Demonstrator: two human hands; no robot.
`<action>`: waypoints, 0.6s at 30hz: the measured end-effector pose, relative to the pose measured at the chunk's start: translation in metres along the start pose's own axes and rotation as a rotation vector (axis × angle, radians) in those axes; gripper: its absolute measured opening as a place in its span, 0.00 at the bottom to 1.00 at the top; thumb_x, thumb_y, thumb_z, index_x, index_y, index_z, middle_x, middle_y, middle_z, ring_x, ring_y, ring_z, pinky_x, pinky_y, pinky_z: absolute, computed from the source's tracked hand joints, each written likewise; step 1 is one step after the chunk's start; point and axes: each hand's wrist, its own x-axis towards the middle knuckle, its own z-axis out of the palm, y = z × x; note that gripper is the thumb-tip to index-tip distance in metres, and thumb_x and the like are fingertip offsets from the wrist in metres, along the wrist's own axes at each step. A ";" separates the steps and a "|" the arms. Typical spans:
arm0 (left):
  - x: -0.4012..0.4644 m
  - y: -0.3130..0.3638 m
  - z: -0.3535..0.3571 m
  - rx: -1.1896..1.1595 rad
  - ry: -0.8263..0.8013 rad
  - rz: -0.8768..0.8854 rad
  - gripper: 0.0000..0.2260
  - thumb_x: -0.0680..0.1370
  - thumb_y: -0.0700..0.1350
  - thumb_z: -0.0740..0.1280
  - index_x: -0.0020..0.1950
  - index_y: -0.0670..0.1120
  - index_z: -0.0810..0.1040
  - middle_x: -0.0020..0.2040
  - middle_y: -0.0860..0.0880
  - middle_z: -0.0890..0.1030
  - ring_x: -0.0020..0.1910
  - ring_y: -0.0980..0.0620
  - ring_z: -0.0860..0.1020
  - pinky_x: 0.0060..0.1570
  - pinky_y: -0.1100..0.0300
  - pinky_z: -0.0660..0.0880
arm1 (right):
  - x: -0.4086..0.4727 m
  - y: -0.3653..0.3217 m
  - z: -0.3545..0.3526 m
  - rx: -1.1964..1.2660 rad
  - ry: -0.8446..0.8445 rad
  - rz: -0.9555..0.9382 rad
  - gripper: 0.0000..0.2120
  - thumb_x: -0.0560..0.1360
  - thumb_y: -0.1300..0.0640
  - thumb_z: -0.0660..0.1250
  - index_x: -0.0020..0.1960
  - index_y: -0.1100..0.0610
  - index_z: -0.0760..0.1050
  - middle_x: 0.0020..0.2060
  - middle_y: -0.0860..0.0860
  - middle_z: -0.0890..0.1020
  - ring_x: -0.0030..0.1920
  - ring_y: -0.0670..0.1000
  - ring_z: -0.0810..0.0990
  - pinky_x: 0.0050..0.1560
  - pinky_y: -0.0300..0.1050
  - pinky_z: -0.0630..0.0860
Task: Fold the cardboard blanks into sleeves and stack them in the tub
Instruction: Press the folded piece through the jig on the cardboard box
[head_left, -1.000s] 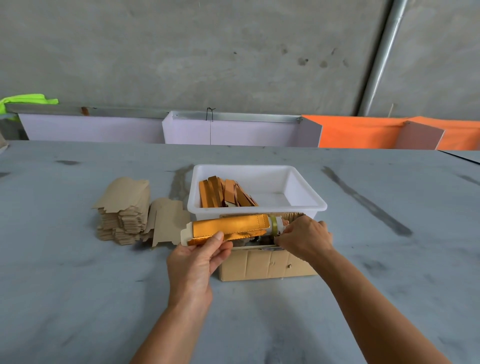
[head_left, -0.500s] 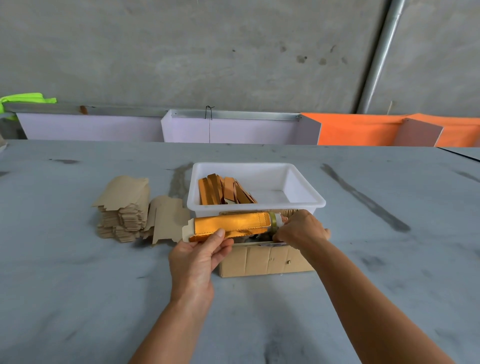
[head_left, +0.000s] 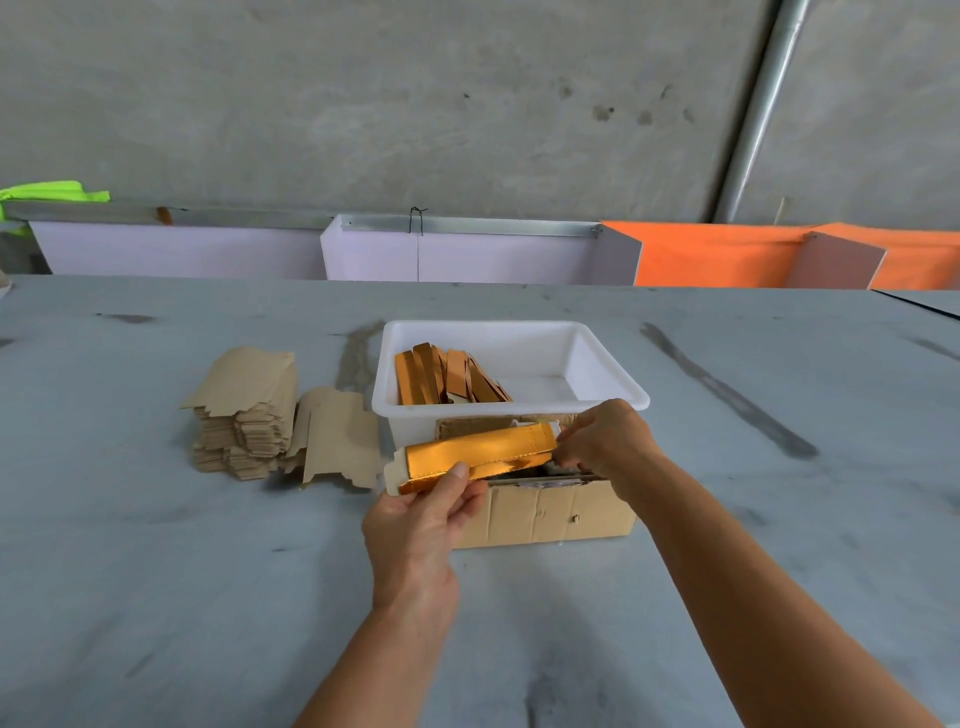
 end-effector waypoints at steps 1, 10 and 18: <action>0.000 0.000 0.001 -0.034 0.027 -0.014 0.11 0.71 0.33 0.71 0.52 0.36 0.78 0.45 0.38 0.83 0.38 0.45 0.84 0.33 0.61 0.79 | -0.001 -0.001 0.000 -0.011 -0.001 0.006 0.11 0.67 0.69 0.70 0.50 0.66 0.80 0.41 0.58 0.81 0.40 0.52 0.76 0.46 0.47 0.77; -0.003 0.001 0.013 -0.117 0.080 -0.054 0.14 0.71 0.35 0.71 0.56 0.35 0.77 0.48 0.37 0.83 0.40 0.44 0.84 0.36 0.58 0.81 | -0.005 0.002 0.000 0.115 0.113 0.007 0.11 0.68 0.69 0.69 0.50 0.67 0.79 0.42 0.60 0.82 0.40 0.56 0.79 0.47 0.48 0.80; -0.010 -0.012 0.028 -0.131 0.043 -0.066 0.09 0.71 0.35 0.71 0.51 0.37 0.79 0.49 0.38 0.83 0.45 0.43 0.83 0.42 0.56 0.82 | -0.017 0.014 0.012 0.342 0.222 -0.027 0.14 0.66 0.65 0.72 0.50 0.58 0.75 0.40 0.50 0.78 0.38 0.53 0.77 0.32 0.43 0.72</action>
